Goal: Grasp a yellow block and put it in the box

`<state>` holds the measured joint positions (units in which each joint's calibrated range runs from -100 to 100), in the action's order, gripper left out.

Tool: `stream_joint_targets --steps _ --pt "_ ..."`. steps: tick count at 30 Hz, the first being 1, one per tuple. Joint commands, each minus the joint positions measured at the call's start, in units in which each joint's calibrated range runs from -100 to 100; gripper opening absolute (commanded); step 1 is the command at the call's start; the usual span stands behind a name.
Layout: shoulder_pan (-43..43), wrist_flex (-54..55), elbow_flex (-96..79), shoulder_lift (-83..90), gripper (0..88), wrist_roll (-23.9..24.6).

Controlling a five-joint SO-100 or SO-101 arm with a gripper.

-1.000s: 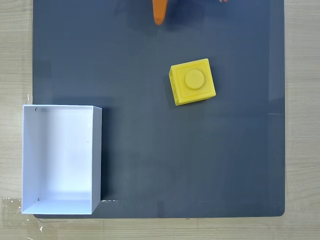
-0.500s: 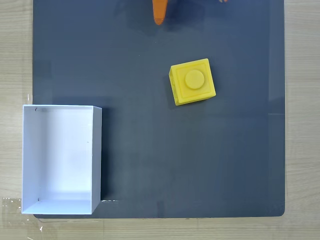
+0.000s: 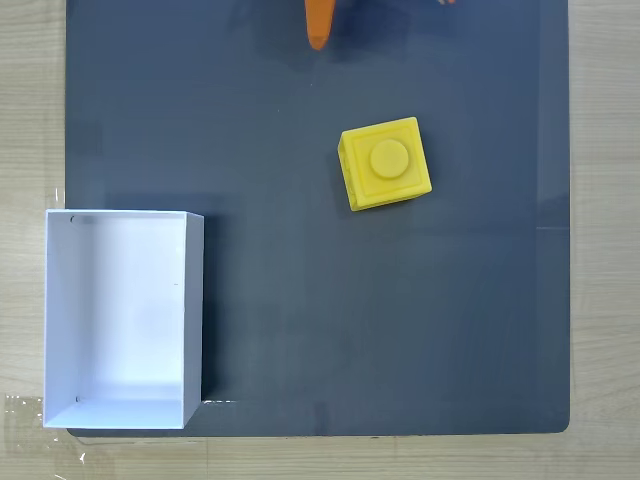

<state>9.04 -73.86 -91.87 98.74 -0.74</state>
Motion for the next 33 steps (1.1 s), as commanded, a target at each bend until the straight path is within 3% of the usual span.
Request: stream_joint_targets --steps 1,27,33 --pt "0.1 -0.5 0.2 0.2 1.0 0.1" --pt "0.0 -0.4 0.7 -0.6 1.0 -0.3" --pt "0.0 9.5 6.3 -17.1 1.1 -0.4"
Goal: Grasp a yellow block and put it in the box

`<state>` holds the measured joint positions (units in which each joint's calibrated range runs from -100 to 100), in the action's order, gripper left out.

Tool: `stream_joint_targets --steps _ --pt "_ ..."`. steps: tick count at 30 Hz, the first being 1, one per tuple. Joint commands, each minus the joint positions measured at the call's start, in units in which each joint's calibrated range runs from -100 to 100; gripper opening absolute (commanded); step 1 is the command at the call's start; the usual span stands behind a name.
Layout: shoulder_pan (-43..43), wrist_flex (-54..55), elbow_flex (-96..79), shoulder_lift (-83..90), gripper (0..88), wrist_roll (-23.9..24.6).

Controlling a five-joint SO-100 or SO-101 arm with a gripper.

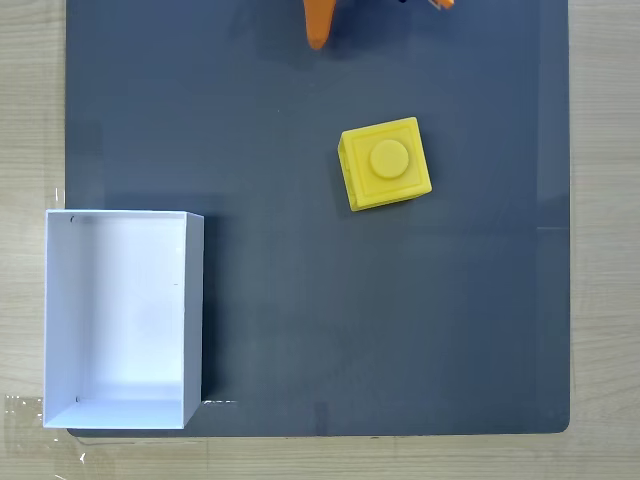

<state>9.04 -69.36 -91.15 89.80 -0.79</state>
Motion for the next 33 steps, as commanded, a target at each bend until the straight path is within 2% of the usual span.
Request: stream_joint_targets --steps 1,6,14,17,24,27,33 --pt "-0.1 7.1 8.1 -12.3 1.1 -0.3" --pt "-4.3 10.5 26.8 -33.6 1.1 -0.4" --pt "-11.4 -5.4 63.2 -57.8 2.0 -0.4" --pt "-11.0 -10.0 72.6 -65.1 10.0 -0.4" --pt "-10.9 -15.9 84.0 -78.4 39.0 -0.4" --pt "-10.9 -15.3 84.3 -82.8 44.2 -0.4" --pt "-11.4 -15.1 84.4 -91.5 45.4 -0.4"
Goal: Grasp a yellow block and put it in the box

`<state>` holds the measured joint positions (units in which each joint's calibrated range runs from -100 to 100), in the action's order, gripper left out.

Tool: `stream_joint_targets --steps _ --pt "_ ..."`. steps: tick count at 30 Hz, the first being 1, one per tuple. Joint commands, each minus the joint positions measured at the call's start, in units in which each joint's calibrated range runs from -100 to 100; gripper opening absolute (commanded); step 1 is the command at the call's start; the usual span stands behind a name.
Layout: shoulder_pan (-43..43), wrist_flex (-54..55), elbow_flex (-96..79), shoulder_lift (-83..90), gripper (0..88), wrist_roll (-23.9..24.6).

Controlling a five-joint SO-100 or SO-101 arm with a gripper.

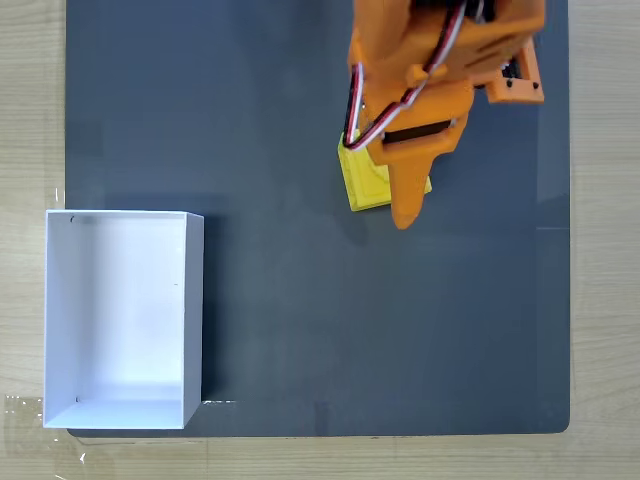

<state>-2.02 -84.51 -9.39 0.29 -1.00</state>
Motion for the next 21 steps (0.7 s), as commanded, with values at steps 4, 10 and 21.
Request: stream_joint_targets --steps 4,10,21 --pt "-0.7 0.9 2.7 -6.8 45.5 -0.2" --pt "-0.6 7.1 2.7 -11.3 44.8 -0.2" --pt "-0.4 8.2 2.7 -12.6 38.8 -0.2"
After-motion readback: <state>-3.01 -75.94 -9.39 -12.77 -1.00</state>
